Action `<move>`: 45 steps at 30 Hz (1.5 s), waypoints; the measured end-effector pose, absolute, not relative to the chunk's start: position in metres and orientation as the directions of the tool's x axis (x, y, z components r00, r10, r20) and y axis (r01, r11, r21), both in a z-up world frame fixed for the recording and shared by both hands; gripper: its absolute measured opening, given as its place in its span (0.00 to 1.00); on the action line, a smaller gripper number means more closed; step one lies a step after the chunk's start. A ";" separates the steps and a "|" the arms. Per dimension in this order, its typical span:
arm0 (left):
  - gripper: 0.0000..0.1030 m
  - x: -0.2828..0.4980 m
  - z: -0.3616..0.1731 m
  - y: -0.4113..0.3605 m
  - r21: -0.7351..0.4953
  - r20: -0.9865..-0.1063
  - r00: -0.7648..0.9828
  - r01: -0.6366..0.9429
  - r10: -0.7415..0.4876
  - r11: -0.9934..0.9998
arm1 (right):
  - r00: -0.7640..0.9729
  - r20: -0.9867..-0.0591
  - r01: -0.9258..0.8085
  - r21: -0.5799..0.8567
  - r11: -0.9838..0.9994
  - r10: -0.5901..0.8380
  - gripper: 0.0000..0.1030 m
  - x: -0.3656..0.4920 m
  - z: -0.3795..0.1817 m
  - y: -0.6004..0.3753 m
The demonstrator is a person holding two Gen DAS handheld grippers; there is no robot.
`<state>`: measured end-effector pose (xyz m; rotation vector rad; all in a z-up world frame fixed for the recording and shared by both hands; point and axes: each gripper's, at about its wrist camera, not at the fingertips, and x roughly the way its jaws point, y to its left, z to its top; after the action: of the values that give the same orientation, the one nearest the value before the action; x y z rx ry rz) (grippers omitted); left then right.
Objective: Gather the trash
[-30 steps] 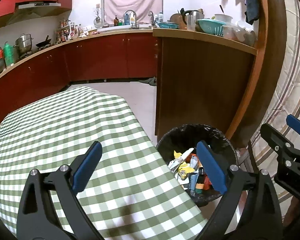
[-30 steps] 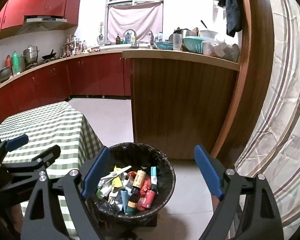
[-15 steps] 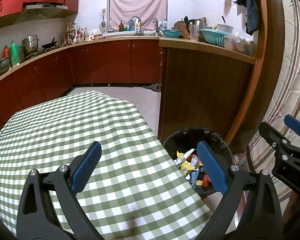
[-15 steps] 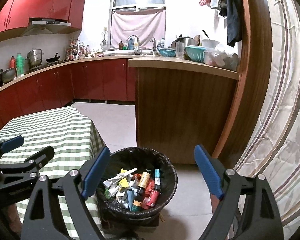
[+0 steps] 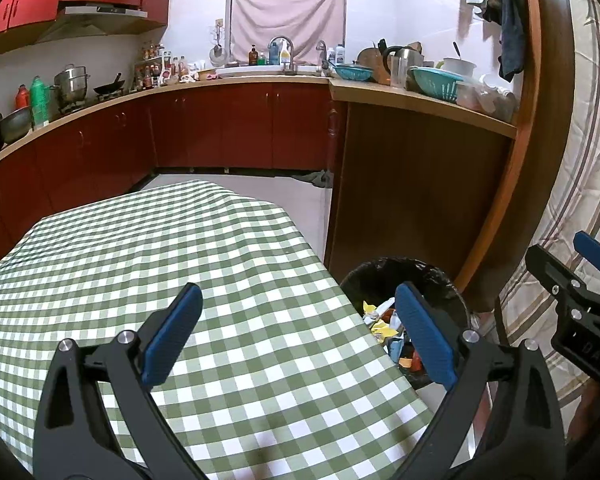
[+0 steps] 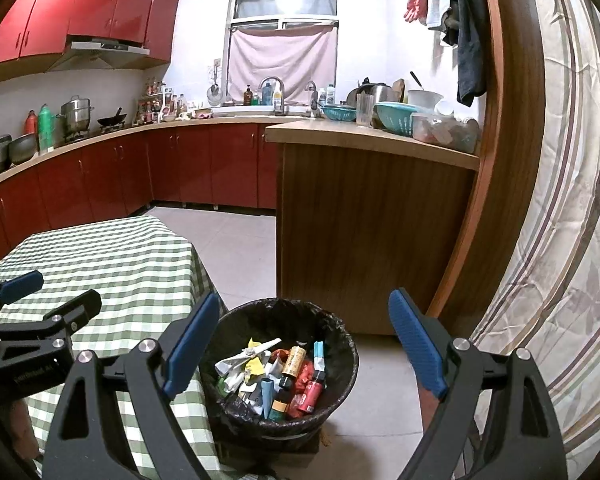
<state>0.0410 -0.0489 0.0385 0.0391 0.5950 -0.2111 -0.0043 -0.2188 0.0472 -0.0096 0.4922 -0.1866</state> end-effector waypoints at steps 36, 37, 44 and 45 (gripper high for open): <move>0.92 0.039 0.039 -0.045 -0.028 -0.556 0.811 0.202 -0.183 0.979 | 0.864 -0.470 0.176 -0.051 0.983 -0.179 0.82 -0.004 0.048 -0.218; 0.92 0.039 0.039 -0.045 -0.028 -0.556 0.811 0.202 -0.183 0.979 | 0.864 -0.470 0.176 -0.051 0.983 -0.179 0.82 -0.005 0.048 -0.218; 0.92 0.039 0.039 -0.045 -0.032 -0.558 0.809 0.200 -0.184 0.979 | 0.864 -0.470 0.176 -0.053 0.983 -0.180 0.82 -0.005 0.048 -0.218; 0.92 0.038 0.039 -0.045 -0.032 -0.558 0.809 0.200 -0.183 0.979 | 0.864 -0.470 0.176 -0.051 0.983 -0.179 0.82 -0.005 0.048 -0.218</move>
<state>0.0385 -0.0448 0.0391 0.0289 0.5934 -0.2049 -0.0047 -0.2180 0.0480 -0.0067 0.4929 -0.1862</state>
